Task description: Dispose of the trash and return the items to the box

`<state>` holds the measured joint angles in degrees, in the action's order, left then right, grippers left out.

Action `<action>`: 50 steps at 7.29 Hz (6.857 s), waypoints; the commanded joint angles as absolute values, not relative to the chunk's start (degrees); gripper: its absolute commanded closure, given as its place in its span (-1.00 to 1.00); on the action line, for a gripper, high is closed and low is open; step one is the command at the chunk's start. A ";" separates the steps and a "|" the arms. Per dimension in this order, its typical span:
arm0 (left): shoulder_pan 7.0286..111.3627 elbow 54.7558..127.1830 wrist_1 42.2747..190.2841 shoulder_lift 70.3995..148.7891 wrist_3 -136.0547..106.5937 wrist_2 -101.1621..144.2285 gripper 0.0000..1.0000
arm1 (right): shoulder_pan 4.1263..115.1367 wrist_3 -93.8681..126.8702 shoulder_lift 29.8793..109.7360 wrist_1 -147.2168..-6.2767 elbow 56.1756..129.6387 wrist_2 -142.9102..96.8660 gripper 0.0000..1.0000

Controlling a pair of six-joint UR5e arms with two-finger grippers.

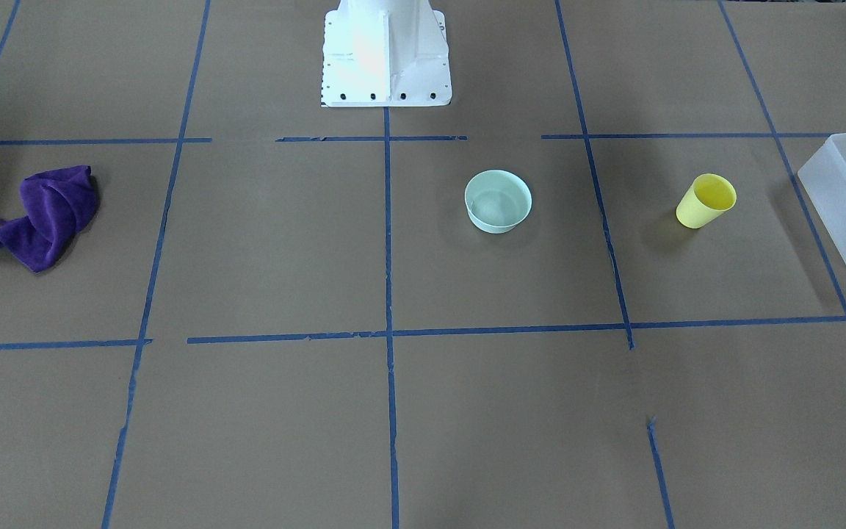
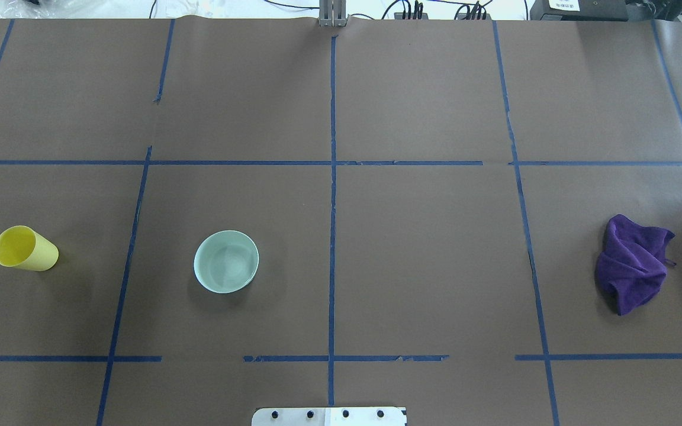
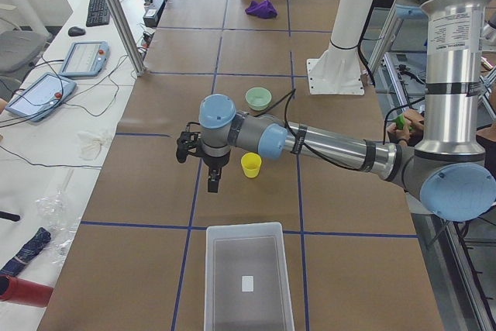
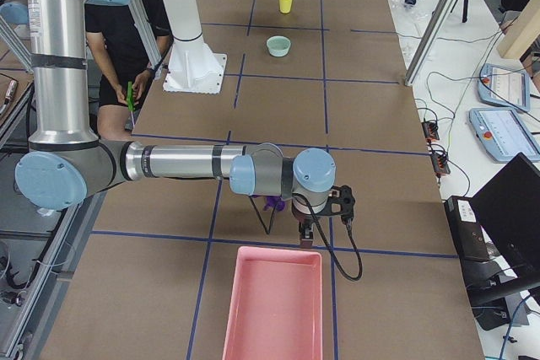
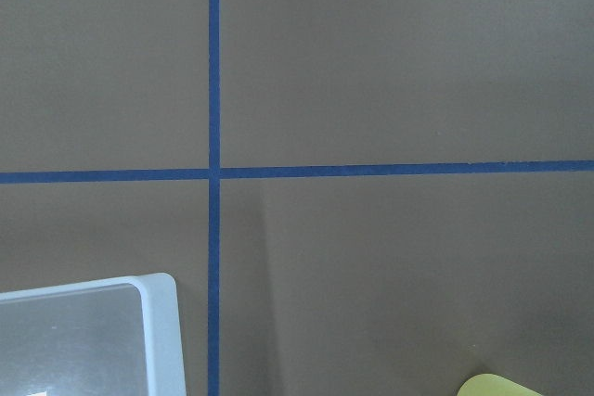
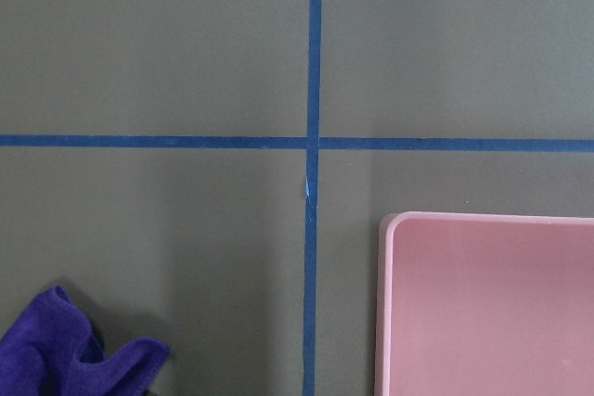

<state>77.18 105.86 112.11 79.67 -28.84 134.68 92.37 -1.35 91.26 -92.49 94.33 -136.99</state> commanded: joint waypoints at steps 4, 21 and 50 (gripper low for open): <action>63.04 105.56 125.68 76.46 -48.76 128.69 -1.00 | 92.37 -1.32 91.32 -92.46 94.31 -137.02 -1.00; 51.06 102.65 133.16 76.64 -59.59 121.90 1.00 | 92.37 -1.49 90.62 -92.20 94.66 -137.37 -1.00; 98.70 88.96 105.73 87.19 12.92 123.22 1.00 | 51.90 63.46 105.30 -48.84 105.54 -126.61 1.00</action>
<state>98.64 90.58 105.45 87.26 12.40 123.26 48.16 63.53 106.16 -46.48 104.37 -123.46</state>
